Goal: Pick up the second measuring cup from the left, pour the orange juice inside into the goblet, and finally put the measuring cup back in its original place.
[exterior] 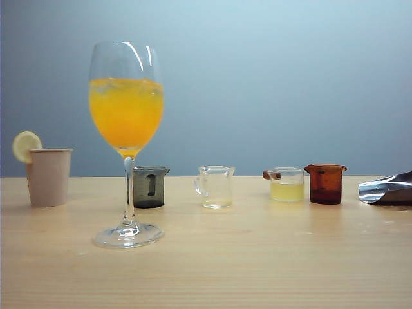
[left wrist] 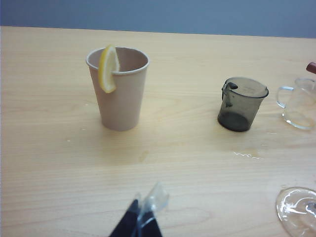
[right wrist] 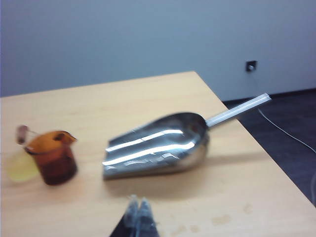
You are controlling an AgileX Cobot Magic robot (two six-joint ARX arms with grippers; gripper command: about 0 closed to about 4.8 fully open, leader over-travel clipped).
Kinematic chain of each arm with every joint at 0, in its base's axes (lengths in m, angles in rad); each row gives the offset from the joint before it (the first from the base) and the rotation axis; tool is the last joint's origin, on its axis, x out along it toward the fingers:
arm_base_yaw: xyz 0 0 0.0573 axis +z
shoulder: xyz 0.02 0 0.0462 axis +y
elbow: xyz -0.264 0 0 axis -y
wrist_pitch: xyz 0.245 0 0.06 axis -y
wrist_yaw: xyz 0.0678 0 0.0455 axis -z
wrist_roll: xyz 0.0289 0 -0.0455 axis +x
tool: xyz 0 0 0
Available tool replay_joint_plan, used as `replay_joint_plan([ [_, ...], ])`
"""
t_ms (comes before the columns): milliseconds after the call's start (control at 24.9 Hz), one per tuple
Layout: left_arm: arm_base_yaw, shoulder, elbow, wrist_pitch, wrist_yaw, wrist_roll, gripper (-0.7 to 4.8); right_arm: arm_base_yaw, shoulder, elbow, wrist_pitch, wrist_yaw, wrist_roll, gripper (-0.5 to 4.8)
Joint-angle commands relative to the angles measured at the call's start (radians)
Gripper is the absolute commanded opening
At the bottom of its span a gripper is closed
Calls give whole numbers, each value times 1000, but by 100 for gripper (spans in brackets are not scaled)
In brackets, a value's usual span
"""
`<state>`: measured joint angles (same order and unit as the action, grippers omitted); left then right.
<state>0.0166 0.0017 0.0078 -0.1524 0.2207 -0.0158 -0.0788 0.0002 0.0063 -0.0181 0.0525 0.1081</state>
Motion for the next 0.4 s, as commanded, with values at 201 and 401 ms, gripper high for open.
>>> replay_joint_plan([
  [201,0,0,2,11,2,5,-5,14,2,-5,-139,-3,-3,-5],
  [401,0,0,2,11,2,5,-5,11,2,-5,-140,-3,-3,-5],
])
